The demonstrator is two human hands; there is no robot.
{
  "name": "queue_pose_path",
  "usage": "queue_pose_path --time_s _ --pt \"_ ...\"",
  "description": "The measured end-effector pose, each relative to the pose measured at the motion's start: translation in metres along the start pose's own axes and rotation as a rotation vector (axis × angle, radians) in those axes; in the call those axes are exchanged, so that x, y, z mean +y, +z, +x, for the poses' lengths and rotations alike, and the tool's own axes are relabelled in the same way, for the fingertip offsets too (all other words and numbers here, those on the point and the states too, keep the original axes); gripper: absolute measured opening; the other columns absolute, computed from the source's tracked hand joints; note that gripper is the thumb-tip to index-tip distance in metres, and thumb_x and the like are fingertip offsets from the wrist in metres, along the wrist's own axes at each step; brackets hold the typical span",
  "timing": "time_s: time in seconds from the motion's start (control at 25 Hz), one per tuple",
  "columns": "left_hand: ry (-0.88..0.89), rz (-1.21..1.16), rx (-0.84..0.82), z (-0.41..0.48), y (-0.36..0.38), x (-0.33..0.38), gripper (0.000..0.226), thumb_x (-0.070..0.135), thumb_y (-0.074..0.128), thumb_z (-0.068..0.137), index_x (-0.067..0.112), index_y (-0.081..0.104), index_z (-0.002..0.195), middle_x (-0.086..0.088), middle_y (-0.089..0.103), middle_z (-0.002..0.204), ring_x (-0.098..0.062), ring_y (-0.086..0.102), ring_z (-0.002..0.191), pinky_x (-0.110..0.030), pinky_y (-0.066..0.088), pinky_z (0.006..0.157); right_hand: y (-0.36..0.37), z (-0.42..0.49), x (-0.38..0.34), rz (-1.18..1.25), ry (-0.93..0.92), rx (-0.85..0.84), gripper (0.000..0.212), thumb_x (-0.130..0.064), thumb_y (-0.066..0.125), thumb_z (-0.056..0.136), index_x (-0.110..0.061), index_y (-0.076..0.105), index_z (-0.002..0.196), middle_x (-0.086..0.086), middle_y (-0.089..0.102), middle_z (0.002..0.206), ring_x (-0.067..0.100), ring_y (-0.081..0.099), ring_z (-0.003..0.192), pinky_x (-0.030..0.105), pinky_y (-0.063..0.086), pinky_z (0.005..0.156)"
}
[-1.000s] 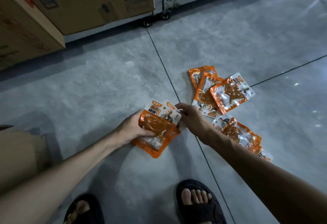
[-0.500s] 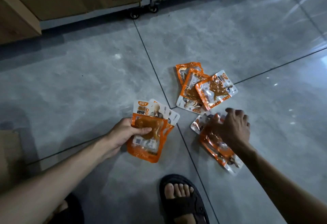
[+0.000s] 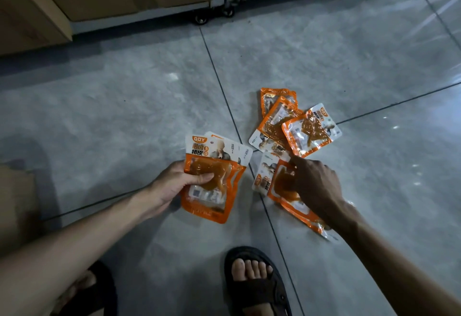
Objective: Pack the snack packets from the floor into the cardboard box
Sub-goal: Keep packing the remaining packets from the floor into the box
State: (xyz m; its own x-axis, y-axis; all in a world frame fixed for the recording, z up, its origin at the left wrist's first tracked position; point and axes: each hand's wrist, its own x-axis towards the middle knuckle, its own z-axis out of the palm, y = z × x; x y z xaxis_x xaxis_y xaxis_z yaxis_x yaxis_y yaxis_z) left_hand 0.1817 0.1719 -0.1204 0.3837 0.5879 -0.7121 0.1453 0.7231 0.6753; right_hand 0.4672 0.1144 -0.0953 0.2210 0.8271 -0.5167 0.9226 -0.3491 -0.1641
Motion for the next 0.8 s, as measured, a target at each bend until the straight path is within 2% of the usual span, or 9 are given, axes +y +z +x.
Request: queue_pose_path --time_s 0.08,0.2,0.28,0.36,0.4,0.52,0.68,0.8 --pt "0.023 -0.053 -0.001 -0.007 -0.006 0.01 0.032 0.009 0.073 0.073 0.012 0.072 0.105 -0.008 0.079 0.098 -0.019 0.077 0.085 -0.025 0.06 0.068 -0.018 0.001 -0.017 0.092 -0.057 -0.07 0.041 -0.025 0.067 0.09 -0.017 0.055 0.128 0.002 0.068 0.116 0.018 0.071 0.093 0.027 0.058 0.077" --pt "0.07 -0.106 0.012 -0.024 -0.02 0.028 0.035 0.012 0.077 0.067 0.012 0.072 0.102 -0.007 0.08 0.094 -0.018 0.077 0.083 -0.025 0.06 0.065 -0.039 0.004 -0.052 0.299 -0.136 -0.09 0.039 -0.025 0.072 0.084 -0.017 0.061 0.121 -0.002 0.067 0.108 0.011 0.067 0.085 0.016 0.053 0.066" --pt "0.123 -0.149 0.042 -0.035 -0.033 0.036 0.047 0.009 0.083 0.059 0.011 0.072 0.104 -0.008 0.079 0.097 -0.019 0.077 0.085 -0.027 0.061 0.069 -0.044 0.005 -0.084 0.569 -0.099 -0.061 0.033 -0.029 0.073 0.082 -0.019 0.062 0.111 -0.004 0.069 0.099 0.01 0.069 0.078 0.019 0.055 0.063" --pt "0.156 -0.154 0.097 -0.047 -0.049 0.044 0.053 0.005 0.083 0.063 0.011 0.068 0.114 -0.009 0.078 0.104 -0.022 0.075 0.091 -0.031 0.061 0.077 -0.04 0.003 -0.125 0.835 -0.046 -0.039 0.029 -0.033 0.072 0.083 -0.019 0.063 0.107 -0.003 0.073 0.094 0.011 0.073 0.075 0.028 0.06 0.066" --pt "0.17 -0.152 0.123 -0.052 -0.056 0.046 0.055 0.005 0.082 0.066 0.012 0.066 0.118 -0.009 0.077 0.108 -0.023 0.074 0.096 -0.033 0.061 0.081 -0.036 0.002 -0.146 0.893 -0.05 -0.004 0.028 -0.034 0.07 0.084 -0.019 0.063 0.106 -0.002 0.074 0.093 0.013 0.074 0.076 0.035 0.062 0.07" --pt "0.208 -0.167 0.172 -0.073 -0.076 0.051 0.058 0.01 0.082 0.07 0.013 0.063 0.124 -0.008 0.076 0.112 -0.022 0.074 0.098 -0.032 0.06 0.08 -0.029 -0.003 -0.207 0.887 -0.136 0.074 0.024 -0.039 0.058 0.083 -0.023 0.063 0.101 -0.001 0.074 0.087 0.018 0.073 0.074 0.045 0.061 0.071" --pt "0.269 -0.192 0.294 -0.111 -0.106 0.054 0.039 0.014 0.076 0.075 0.018 0.067 0.113 -0.003 0.079 0.104 -0.018 0.076 0.092 -0.025 0.059 0.07 -0.029 -0.017 -0.271 0.739 -0.223 0.126 0.016 -0.034 0.049 0.088 -0.023 0.061 0.09 0.0 0.071 0.081 0.022 0.07 0.07 0.046 0.06 0.068" --pt "0.315 -0.212 0.415 -0.147 -0.135 0.06 0.041 0.016 0.077 0.077 0.014 0.068 0.116 -0.004 0.078 0.106 -0.02 0.075 0.096 -0.026 0.059 0.073 -0.029 -0.028 -0.311 0.661 -0.315 0.142 0.013 -0.033 0.048 0.091 -0.023 0.057 0.089 0.001 0.068 0.081 0.026 0.067 0.075 0.047 0.057 0.07"
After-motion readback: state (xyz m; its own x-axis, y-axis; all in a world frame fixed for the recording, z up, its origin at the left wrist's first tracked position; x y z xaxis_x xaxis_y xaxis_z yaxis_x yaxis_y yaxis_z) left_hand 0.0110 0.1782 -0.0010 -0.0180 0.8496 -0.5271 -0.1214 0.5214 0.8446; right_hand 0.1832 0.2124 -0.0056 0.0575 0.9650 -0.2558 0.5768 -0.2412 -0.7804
